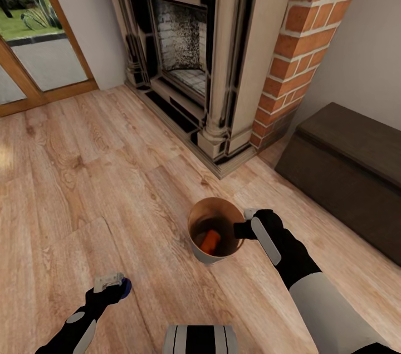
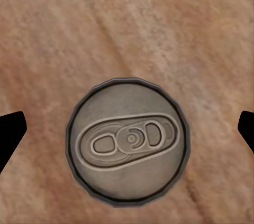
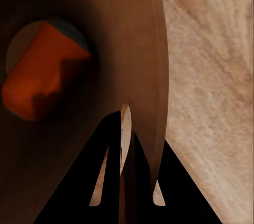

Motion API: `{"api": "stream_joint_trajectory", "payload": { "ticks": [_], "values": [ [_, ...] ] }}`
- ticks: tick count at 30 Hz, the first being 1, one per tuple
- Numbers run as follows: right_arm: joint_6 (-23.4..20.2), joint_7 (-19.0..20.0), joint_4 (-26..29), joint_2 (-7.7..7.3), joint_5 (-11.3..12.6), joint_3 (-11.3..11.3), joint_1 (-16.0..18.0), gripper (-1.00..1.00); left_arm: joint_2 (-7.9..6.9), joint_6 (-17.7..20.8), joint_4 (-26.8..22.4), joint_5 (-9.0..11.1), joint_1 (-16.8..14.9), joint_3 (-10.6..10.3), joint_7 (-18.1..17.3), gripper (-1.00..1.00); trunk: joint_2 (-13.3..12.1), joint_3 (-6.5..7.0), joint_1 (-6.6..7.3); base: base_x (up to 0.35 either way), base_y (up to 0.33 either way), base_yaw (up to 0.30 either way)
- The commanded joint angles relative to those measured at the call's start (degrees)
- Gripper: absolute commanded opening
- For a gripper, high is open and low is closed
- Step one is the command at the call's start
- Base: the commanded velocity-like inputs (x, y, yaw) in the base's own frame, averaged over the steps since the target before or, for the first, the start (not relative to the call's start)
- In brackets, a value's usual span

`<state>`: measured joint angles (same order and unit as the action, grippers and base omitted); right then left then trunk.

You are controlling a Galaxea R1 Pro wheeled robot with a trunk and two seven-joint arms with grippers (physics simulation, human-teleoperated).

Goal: Put the three can of soda from the living room inside the tash can in the kitchen.

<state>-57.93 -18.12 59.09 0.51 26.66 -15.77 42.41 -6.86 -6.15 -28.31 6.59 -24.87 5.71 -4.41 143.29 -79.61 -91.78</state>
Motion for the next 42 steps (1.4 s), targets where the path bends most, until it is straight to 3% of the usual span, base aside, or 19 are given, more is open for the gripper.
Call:
{"api": "stream_joint_trajectory", "payload": {
  "ticks": [1,17,22,28,31,42],
  "values": [
    [0.4,0.3,0.4,0.02,1.5,0.0,0.0,-1.00,0.00,0.0,0.0,0.0,0.0,0.0,0.0,1.00,0.0,0.01,0.01,0.000,0.000,0.000],
    [0.4,0.3,1.4,0.01,1.6,0.0,0.0,-1.00,0.00,0.0,0.0,0.0,0.0,0.0,-0.1,1.00,0.0,0.00,0.01,0.000,0.000,0.000],
    [0.4,0.3,1.4,0.02,1.6,0.0,0.0,-1.00,0.00,0.0,0.1,0.0,0.0,-0.1,-0.1,1.00,0.1,-1.11,-0.12,0.000,0.000,0.000],
    [0.4,0.3,1.4,0.07,1.6,0.0,0.0,-1.00,0.00,0.0,0.1,0.0,0.0,-0.1,-0.1,1.00,0.1,-1.11,-0.12,0.000,0.000,0.000],
    [0.4,0.3,1.4,0.05,1.6,0.0,0.0,-1.00,0.00,0.0,0.1,0.0,0.0,-0.1,-0.1,1.00,0.1,-1.77,-0.20,0.000,0.000,0.000],
    [0.4,0.3,1.4,0.09,1.6,0.0,0.0,-1.00,0.00,0.0,0.1,0.0,0.0,-0.1,-0.1,1.00,0.1,-1.77,-0.20,0.001,0.000,0.000]
  ]
}}
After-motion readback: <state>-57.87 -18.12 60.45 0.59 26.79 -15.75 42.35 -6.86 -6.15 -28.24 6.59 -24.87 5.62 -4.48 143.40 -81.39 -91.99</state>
